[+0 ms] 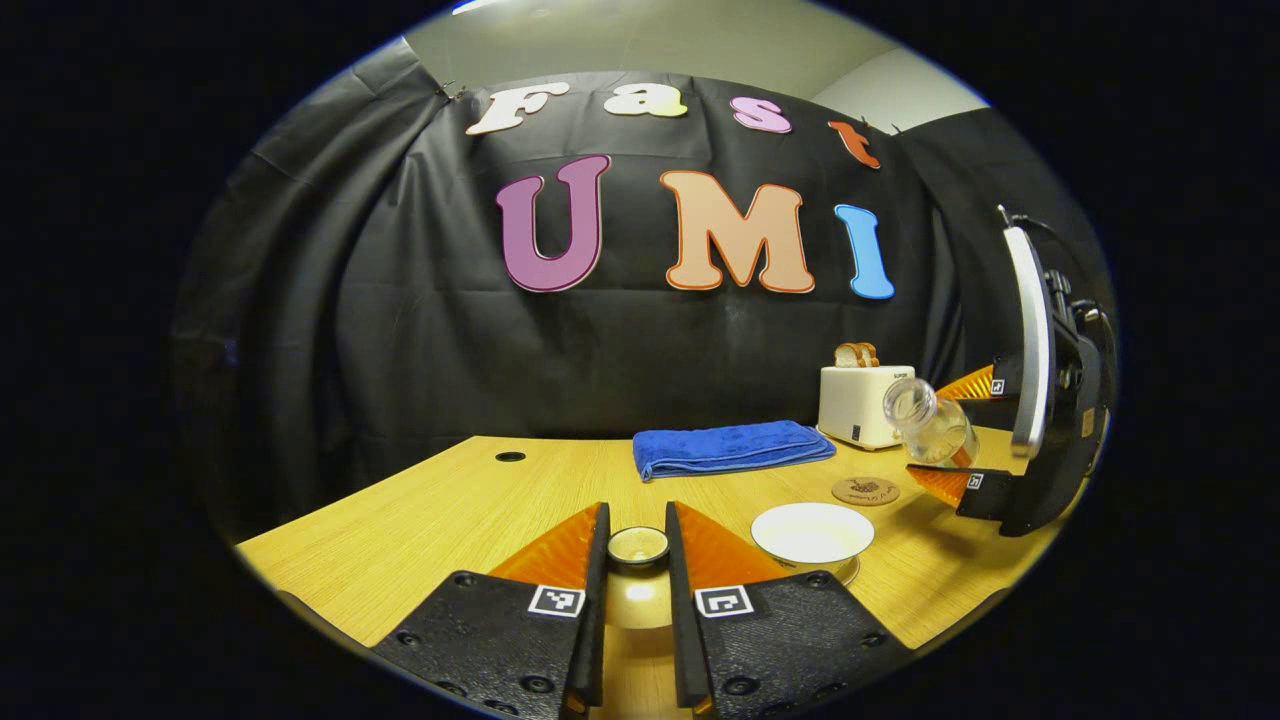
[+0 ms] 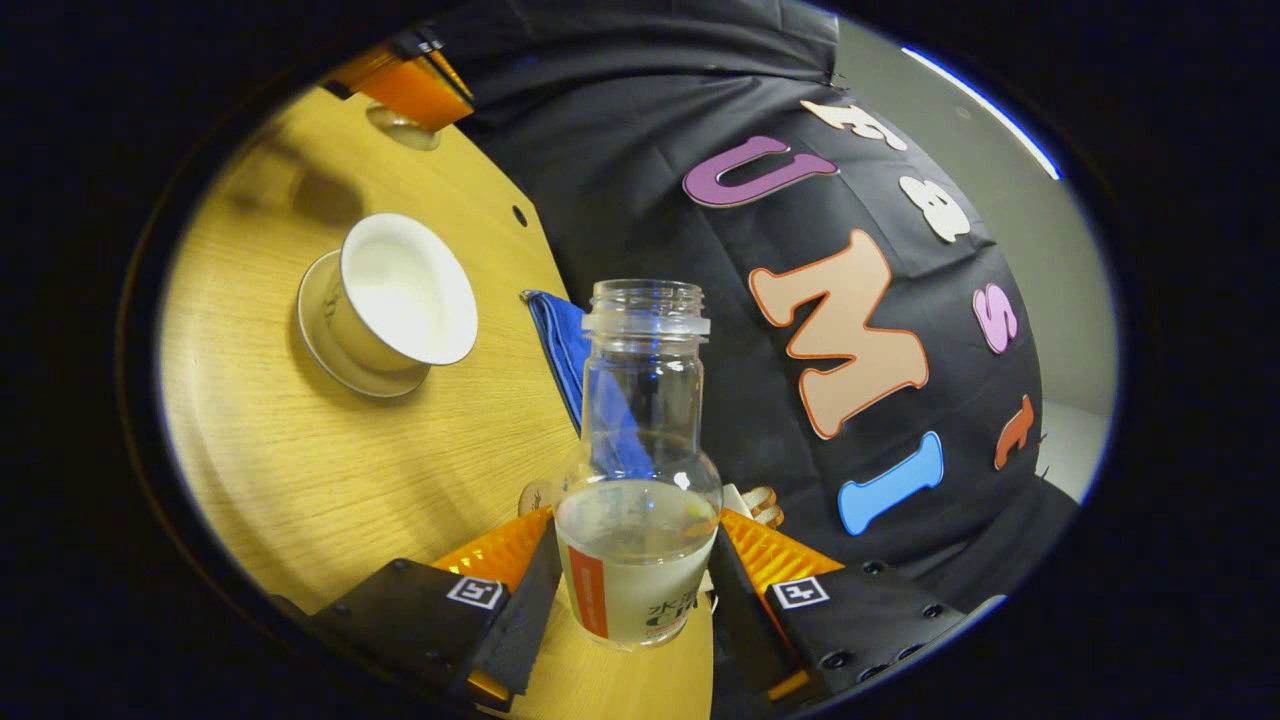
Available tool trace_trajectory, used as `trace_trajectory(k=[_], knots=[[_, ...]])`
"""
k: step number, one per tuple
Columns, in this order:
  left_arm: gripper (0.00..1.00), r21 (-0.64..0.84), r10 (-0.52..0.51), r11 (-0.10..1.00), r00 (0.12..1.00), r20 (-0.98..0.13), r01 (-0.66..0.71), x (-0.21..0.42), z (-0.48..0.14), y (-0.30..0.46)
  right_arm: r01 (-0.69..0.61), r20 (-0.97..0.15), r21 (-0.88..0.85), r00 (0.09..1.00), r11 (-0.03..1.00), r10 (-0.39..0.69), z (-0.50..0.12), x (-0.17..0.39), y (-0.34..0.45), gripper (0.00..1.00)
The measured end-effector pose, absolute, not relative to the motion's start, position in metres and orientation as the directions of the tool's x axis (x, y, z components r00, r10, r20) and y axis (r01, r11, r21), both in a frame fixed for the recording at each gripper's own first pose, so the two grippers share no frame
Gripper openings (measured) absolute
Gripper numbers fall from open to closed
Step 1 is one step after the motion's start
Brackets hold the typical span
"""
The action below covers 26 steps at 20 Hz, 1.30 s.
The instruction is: Open the teacup lid with one hand, grasp the water bottle and pour water into the teacup with the other hand; after pouring, place the water bottle on the coaster and then close the teacup lid.
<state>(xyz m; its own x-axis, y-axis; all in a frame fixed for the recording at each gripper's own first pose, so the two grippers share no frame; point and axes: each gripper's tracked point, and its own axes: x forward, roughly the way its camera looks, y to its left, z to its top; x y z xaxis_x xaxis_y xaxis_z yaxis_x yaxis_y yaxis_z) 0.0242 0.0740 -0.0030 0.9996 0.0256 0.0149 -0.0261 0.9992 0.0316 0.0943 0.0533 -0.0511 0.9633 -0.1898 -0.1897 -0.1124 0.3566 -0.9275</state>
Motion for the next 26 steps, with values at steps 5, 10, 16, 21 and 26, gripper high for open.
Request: trace_trajectory(k=[5, 10, 16, 21, 26], knots=[[0.25, 0.034, 0.025, 0.999, 0.999, 0.020, -0.026, 0.024, -0.002, 0.075, -0.144, -0.184, -0.967, 0.966, 0.210, -0.183, -0.057, 0.103, 0.062, 0.80], [0.25, 0.035, 0.025, 0.999, 1.000, 0.019, -0.026, 0.023, -0.002, 0.075, -0.155, -0.172, -0.983, 0.968, 0.101, -0.183, -0.056, 0.107, 0.061, 0.80], [0.25, 0.035, 0.025, 0.999, 0.999, 0.020, -0.026, 0.024, -0.002, 0.075, -0.138, -0.136, -0.990, 0.976, -0.002, -0.171, -0.046, 0.111, 0.064, 0.80], [0.25, 0.035, 0.025, 0.999, 0.999, 0.020, -0.026, 0.024, -0.002, 0.075, -0.132, -0.117, -0.987, 0.981, -0.088, -0.157, -0.038, 0.113, 0.066, 0.82], [0.25, 0.036, 0.025, 0.999, 0.999, 0.020, -0.026, 0.024, -0.002, 0.075, -0.122, -0.100, -0.981, 0.984, -0.150, -0.145, -0.034, 0.115, 0.069, 0.81]])
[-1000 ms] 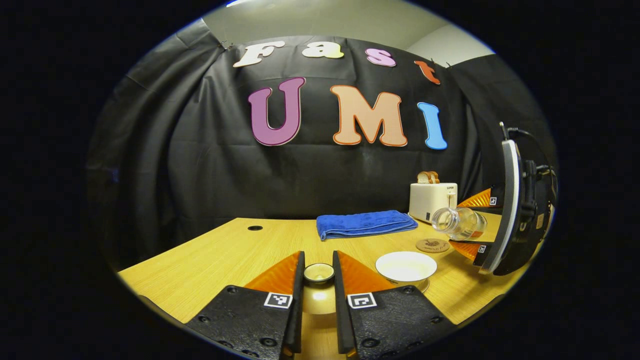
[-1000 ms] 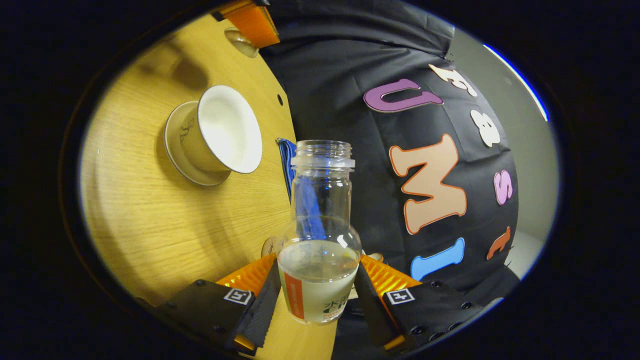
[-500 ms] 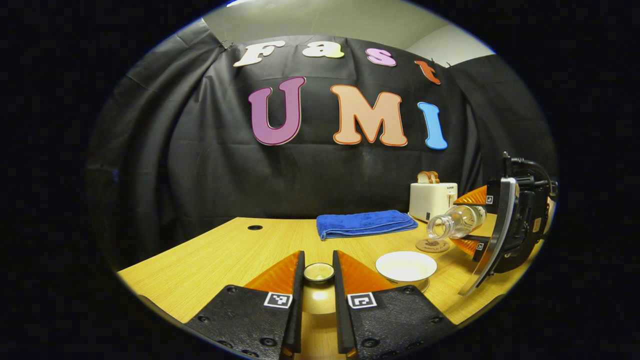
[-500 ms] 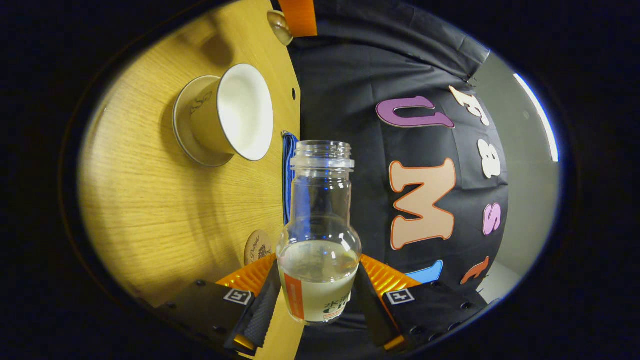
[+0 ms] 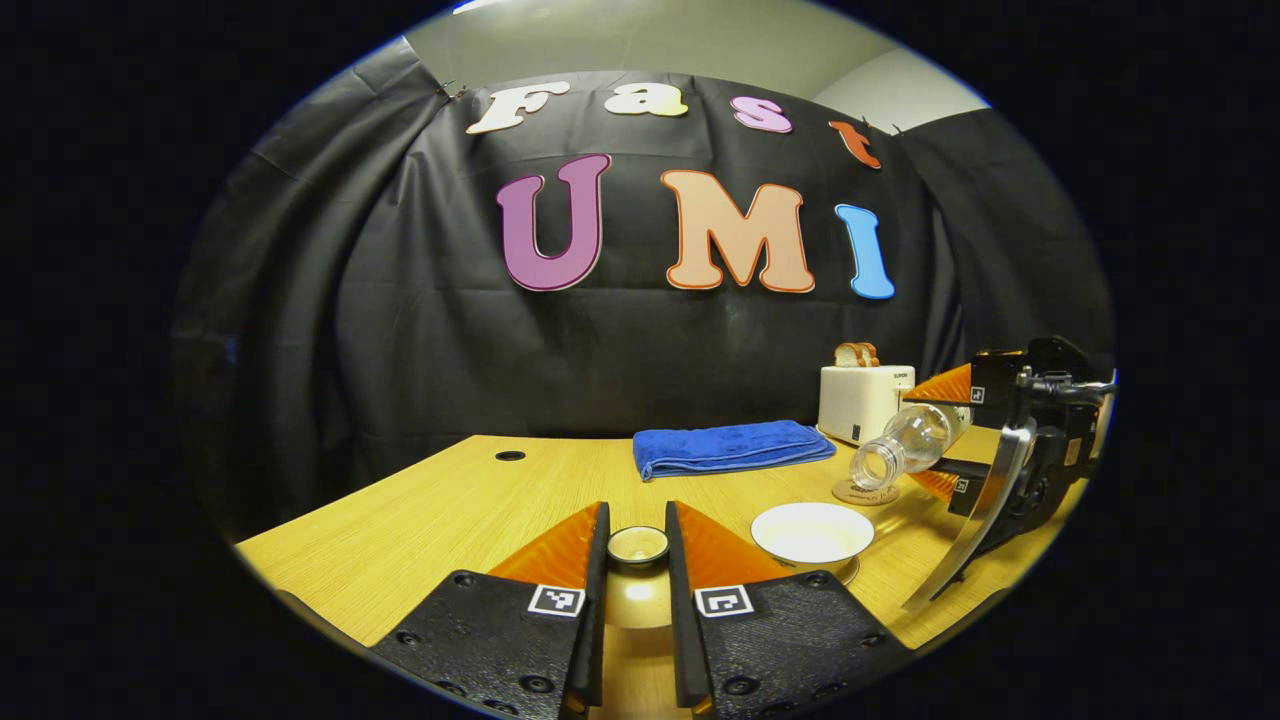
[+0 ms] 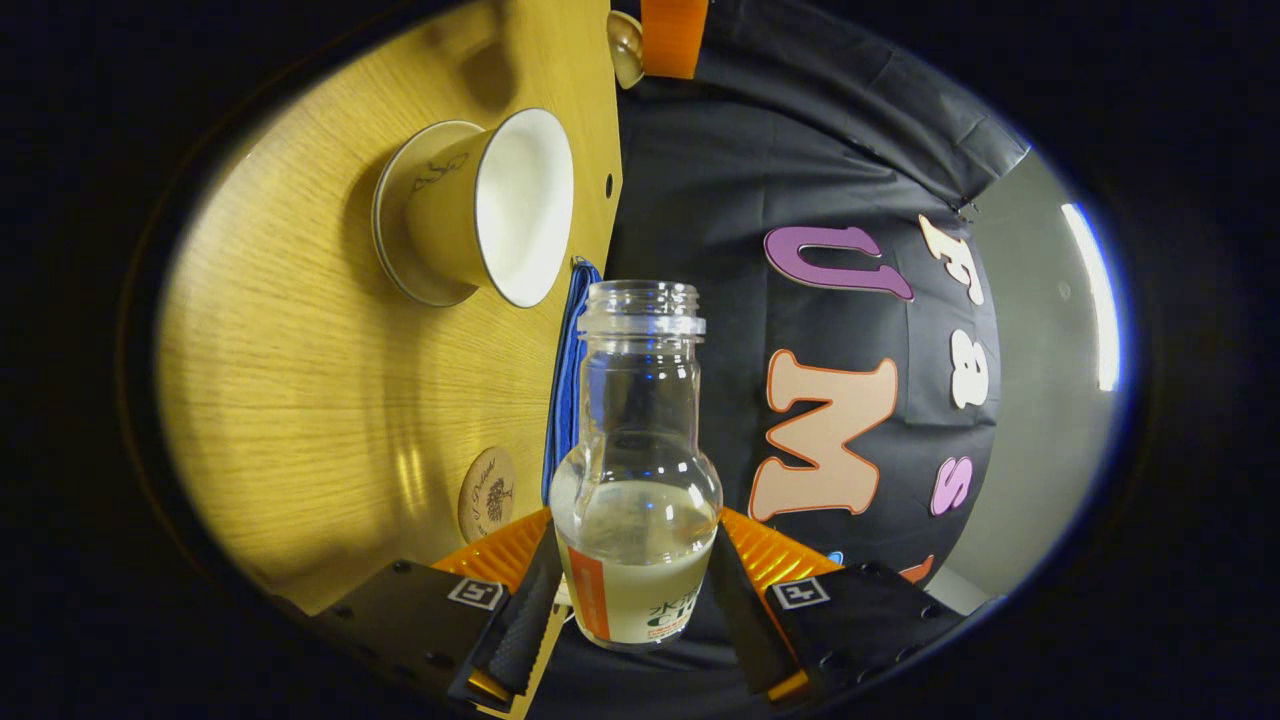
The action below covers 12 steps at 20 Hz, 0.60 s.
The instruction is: Open the teacup lid with one hand, grasp the water bottle and pour water into the teacup with the other hand; after pouring, place the water bottle on the coaster and then close the teacup lid.
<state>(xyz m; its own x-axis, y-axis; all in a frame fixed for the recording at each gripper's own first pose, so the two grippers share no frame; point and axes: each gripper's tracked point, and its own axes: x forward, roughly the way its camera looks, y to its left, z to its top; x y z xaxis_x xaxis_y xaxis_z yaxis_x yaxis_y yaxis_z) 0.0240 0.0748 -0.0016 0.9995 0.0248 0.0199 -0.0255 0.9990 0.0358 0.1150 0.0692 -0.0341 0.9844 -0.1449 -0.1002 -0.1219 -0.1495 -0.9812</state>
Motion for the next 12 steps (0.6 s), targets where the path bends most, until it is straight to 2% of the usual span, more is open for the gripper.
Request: trace_trajectory(k=[12], knots=[[0.25, 0.035, 0.025, 0.999, 1.000, 0.020, -0.025, 0.024, -0.002, 0.075, -0.079, -0.050, -0.956, 0.993, -0.283, -0.110, -0.013, 0.118, 0.074, 0.82]])
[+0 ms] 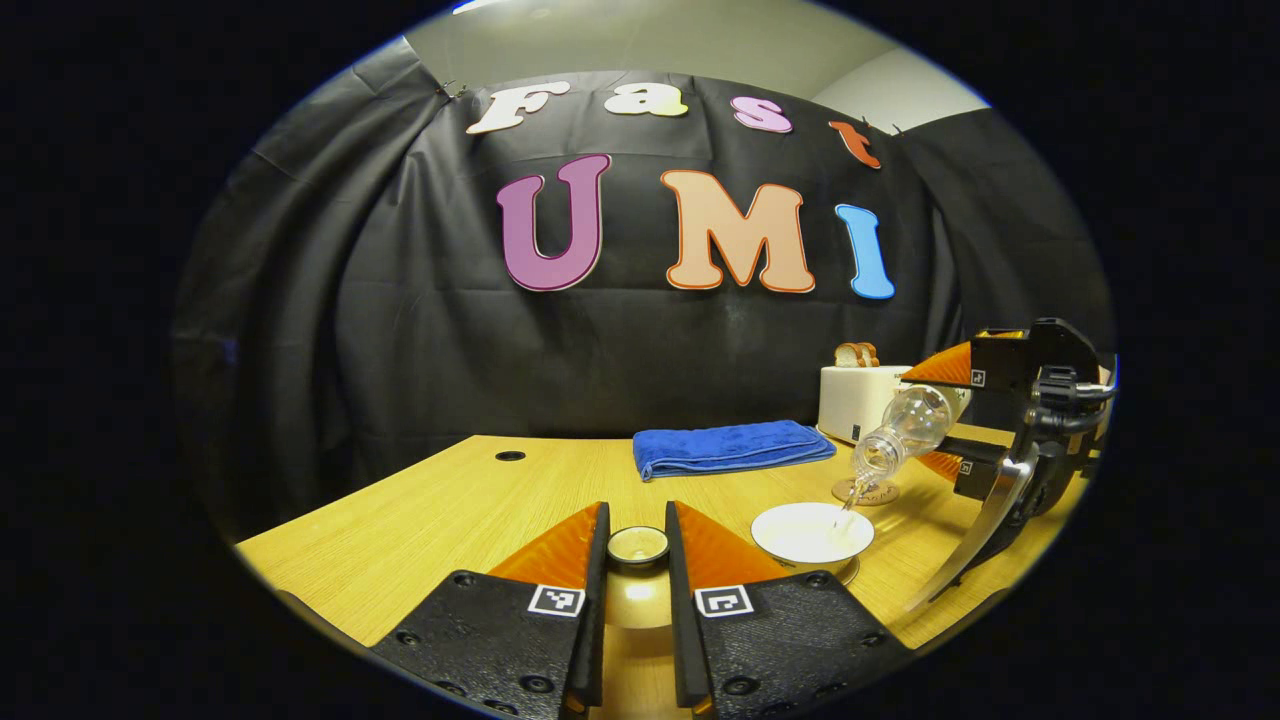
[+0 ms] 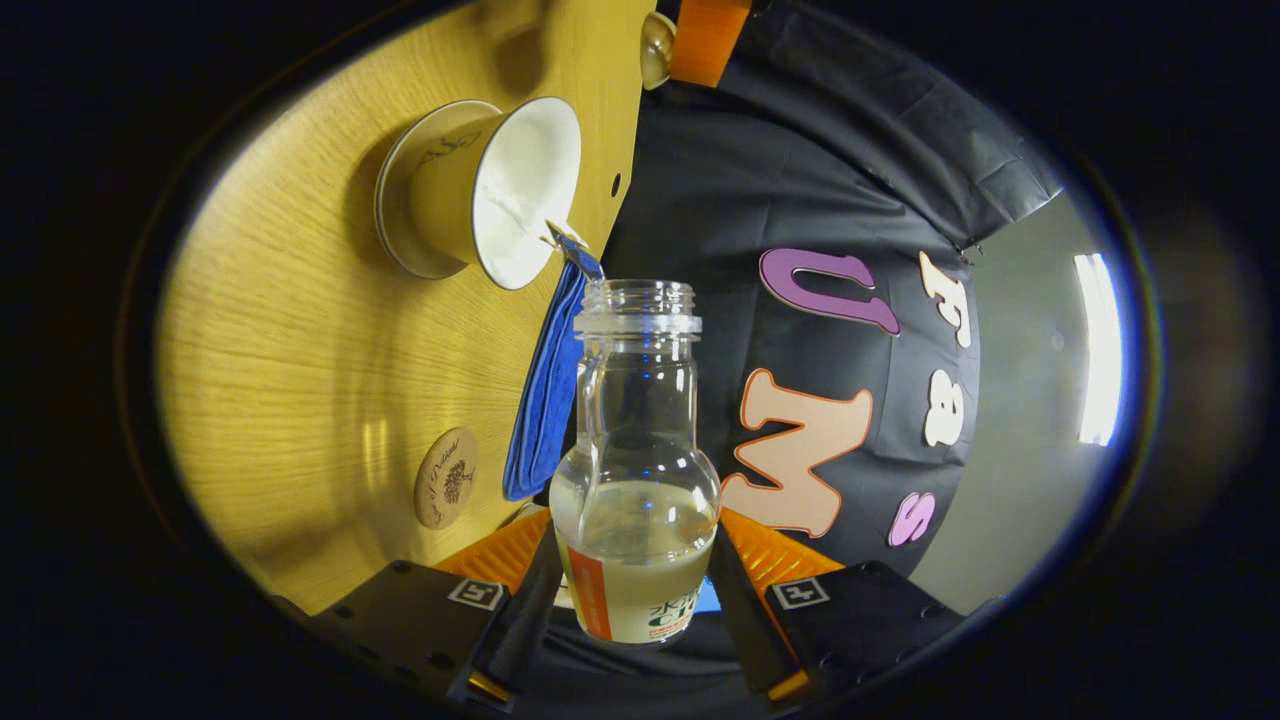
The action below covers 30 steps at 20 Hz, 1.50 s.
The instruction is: Open the teacup lid with one hand, grasp the water bottle and pour water into the teacup with the other hand; after pouring, place the water bottle on the coaster and then close the teacup lid.
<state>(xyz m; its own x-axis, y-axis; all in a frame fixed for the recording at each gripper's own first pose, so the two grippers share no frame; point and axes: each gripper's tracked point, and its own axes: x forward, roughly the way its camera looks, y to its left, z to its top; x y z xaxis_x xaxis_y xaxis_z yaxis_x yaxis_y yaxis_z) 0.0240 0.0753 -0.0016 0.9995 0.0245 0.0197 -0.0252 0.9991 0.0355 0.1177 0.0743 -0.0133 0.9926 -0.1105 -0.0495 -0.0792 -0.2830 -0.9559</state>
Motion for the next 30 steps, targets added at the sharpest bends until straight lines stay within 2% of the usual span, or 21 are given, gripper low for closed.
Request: trace_trajectory(k=[6, 22, 30], knots=[[0.25, 0.035, 0.025, 0.999, 0.999, 0.020, -0.026, 0.024, -0.002, 0.075, -0.063, -0.031, -0.942, 0.995, -0.330, -0.100, -0.009, 0.120, 0.074, 0.81], [0.25, 0.035, 0.022, 0.999, 1.000, 0.020, -0.022, 0.025, -0.002, 0.074, 0.062, 0.054, -0.863, 0.998, -0.502, 0.031, 0.016, 0.116, 0.106, 0.82], [0.25, 0.034, 0.021, 0.999, 1.000, 0.020, -0.021, 0.025, -0.003, 0.074, 0.078, 0.052, -0.827, 0.997, -0.557, 0.062, 0.011, 0.113, 0.114, 0.80]])
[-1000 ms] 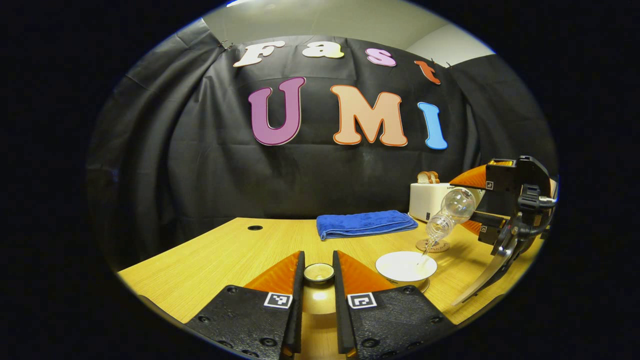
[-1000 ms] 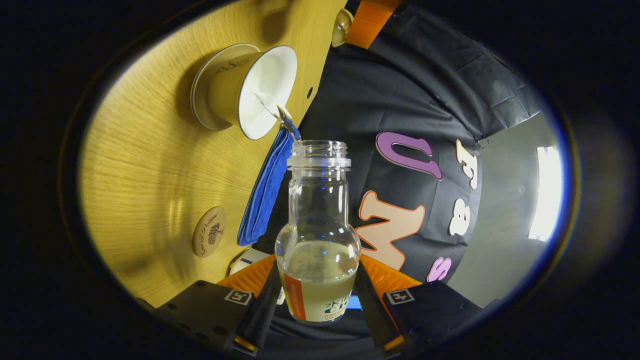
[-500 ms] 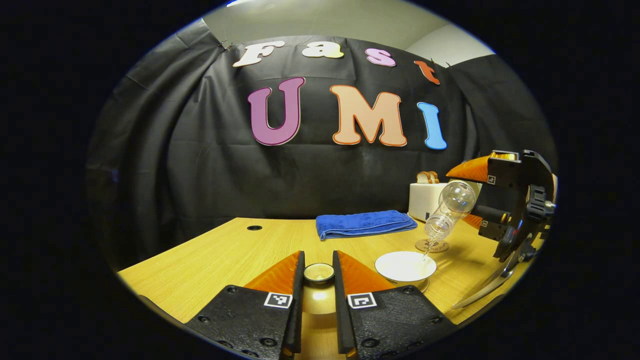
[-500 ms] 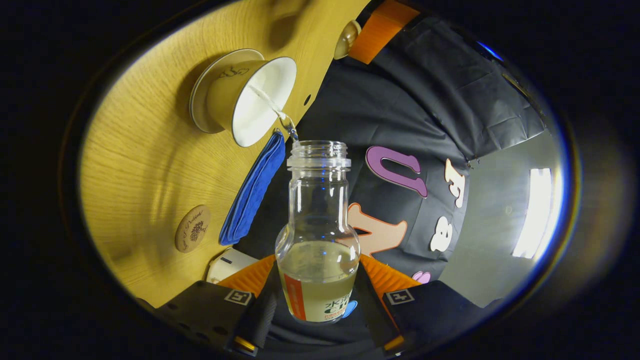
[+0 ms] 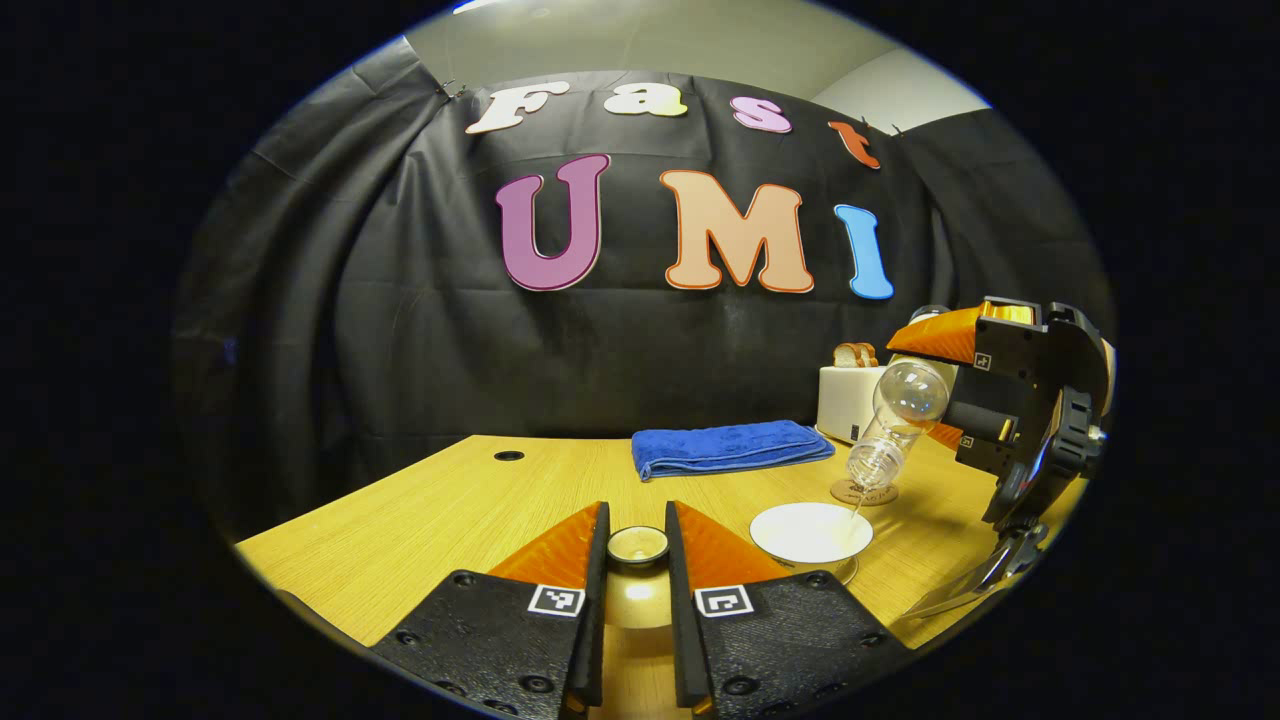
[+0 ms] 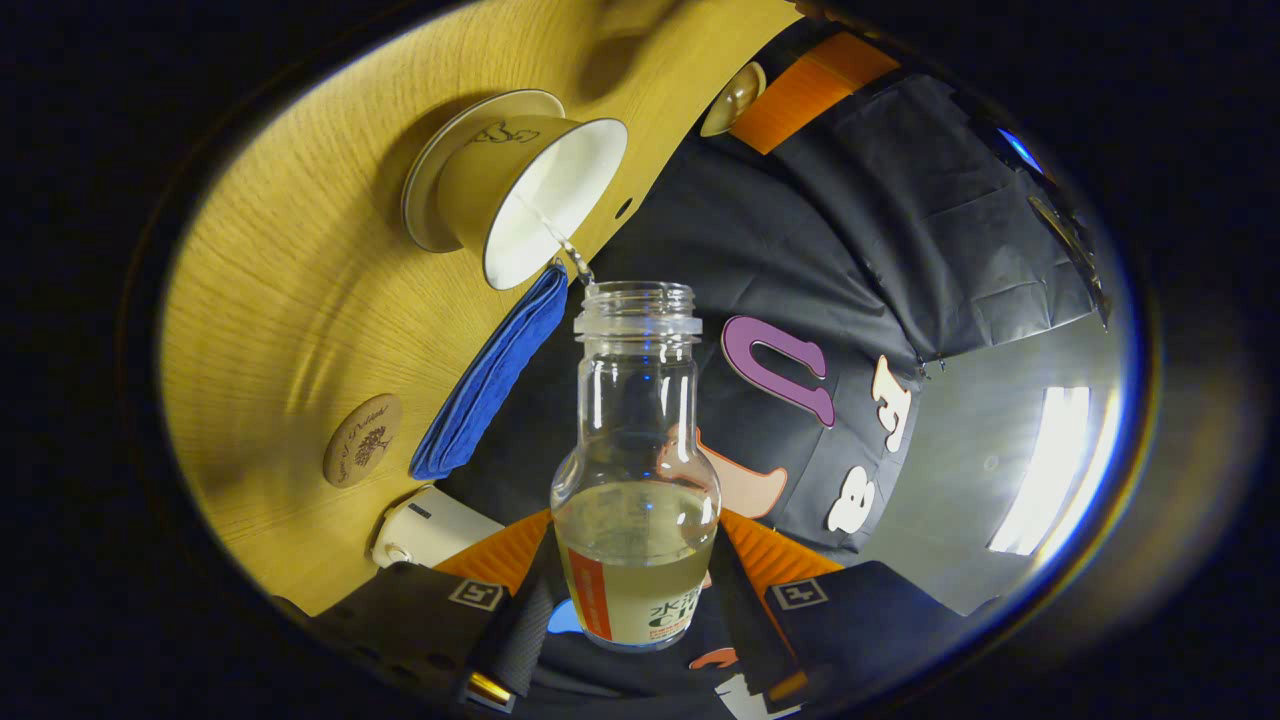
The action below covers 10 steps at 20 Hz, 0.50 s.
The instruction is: Open the teacup lid with one hand, grasp the water bottle and pour water into the teacup with the other hand; after pouring, place the water bottle on the coaster and then close the teacup lid.
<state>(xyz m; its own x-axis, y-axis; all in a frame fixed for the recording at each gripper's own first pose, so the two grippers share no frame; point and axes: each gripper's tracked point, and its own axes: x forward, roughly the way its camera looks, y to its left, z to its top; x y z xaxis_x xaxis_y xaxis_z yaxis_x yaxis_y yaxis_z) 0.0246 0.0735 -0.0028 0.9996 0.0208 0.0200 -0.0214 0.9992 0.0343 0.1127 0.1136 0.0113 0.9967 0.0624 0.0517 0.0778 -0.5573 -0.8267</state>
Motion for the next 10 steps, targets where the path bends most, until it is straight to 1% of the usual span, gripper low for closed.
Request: trace_trajectory(k=[2, 3, 4, 7, 8, 10], knots=[[0.25, 0.034, 0.021, 0.999, 1.000, 0.020, -0.021, 0.025, -0.002, 0.073, 0.079, 0.053, -0.829, 0.997, -0.554, 0.063, 0.012, 0.114, 0.112, 0.81], [0.25, 0.035, 0.021, 0.999, 1.000, 0.020, -0.021, 0.025, -0.002, 0.073, 0.072, 0.048, -0.836, 0.997, -0.545, 0.057, 0.012, 0.115, 0.111, 0.80], [0.25, 0.035, 0.021, 0.999, 1.000, 0.020, -0.021, 0.025, -0.002, 0.073, 0.050, 0.033, -0.852, 0.999, -0.521, 0.042, 0.008, 0.115, 0.109, 0.80], [0.25, 0.036, 0.021, 0.999, 1.000, 0.020, -0.021, 0.025, -0.003, 0.074, -0.020, -0.013, -0.924, 1.000, -0.381, -0.020, -0.002, 0.115, 0.094, 0.81], [0.25, 0.036, 0.020, 0.999, 1.000, 0.020, -0.020, 0.025, -0.003, 0.073, -0.044, -0.033, -0.948, 0.999, -0.315, -0.040, -0.006, 0.113, 0.090, 0.79], [0.25, 0.036, 0.019, 0.999, 1.000, 0.020, -0.020, 0.025, -0.002, 0.073, -0.090, -0.078, -0.980, 0.994, -0.177, -0.074, -0.015, 0.111, 0.082, 0.81]])
